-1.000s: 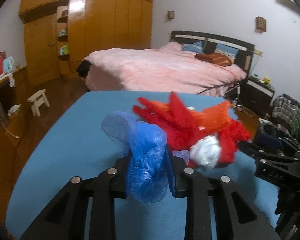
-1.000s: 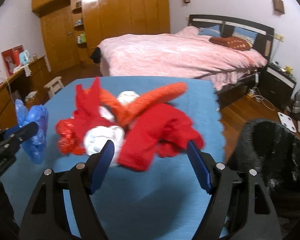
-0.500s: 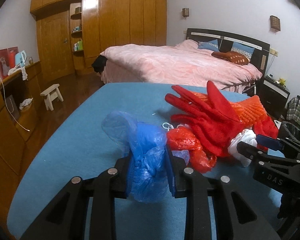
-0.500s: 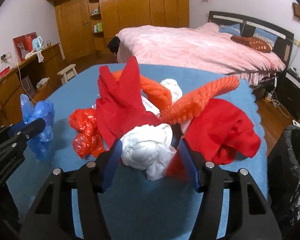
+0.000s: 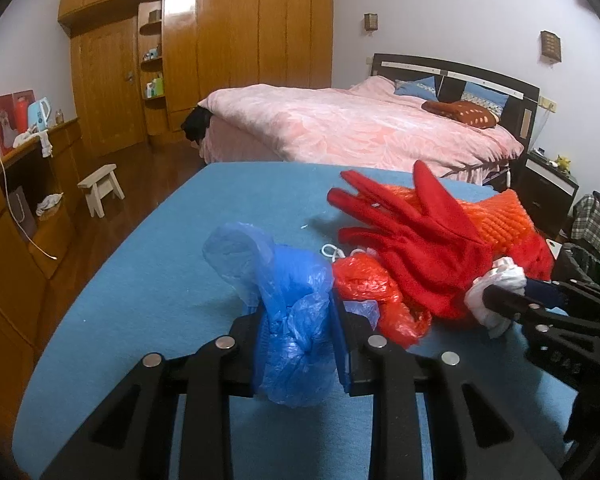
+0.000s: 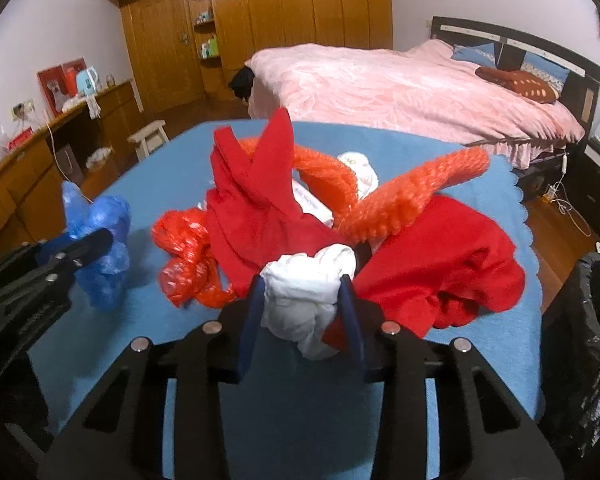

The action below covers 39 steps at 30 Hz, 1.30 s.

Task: Collect trash
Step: 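Grasp the white cloth with the right gripper while the left gripper holds the blue bag, then carry the blue bag and white cloth over the bin and release both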

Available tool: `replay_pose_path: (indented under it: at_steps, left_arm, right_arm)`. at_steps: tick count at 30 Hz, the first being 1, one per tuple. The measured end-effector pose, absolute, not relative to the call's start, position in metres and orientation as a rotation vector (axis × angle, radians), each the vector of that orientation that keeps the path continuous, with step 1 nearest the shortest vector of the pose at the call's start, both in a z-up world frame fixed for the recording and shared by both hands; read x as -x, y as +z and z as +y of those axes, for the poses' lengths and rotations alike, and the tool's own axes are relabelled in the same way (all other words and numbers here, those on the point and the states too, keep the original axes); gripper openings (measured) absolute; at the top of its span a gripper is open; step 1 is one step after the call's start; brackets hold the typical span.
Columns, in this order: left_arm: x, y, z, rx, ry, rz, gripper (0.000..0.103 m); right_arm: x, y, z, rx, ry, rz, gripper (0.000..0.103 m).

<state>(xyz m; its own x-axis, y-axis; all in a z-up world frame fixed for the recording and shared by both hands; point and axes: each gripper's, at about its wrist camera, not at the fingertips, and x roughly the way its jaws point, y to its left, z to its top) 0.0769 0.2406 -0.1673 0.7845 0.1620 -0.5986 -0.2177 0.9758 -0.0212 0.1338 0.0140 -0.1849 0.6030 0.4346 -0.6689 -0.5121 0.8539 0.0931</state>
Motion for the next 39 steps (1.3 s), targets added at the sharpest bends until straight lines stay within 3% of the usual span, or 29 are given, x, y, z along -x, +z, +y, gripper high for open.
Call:
replay_pose_path:
  at_steps: [15,23,33,39]
  left_arm:
    - [-0.071,-0.171,0.211,0.072,0.145,0.67,0.028]
    - [-0.069,-0.169,0.208,0.061,0.133,0.661,0.028]
    - [-0.062,-0.175,0.214,0.055,0.129,0.684,0.028]
    - [-0.057,-0.178,0.224,0.068,0.149,0.688,0.028]
  right_arm:
    - [-0.115,-0.191,-0.013,0.086,0.579,0.779,0.039]
    - [-0.104,-0.185,-0.027,0.101,0.516,0.766,0.058]
    - [-0.092,-0.163,-0.022,0.095,0.543,0.675,0.058]
    - [-0.103,-0.183,-0.006,0.103,0.559,0.749,0.058]
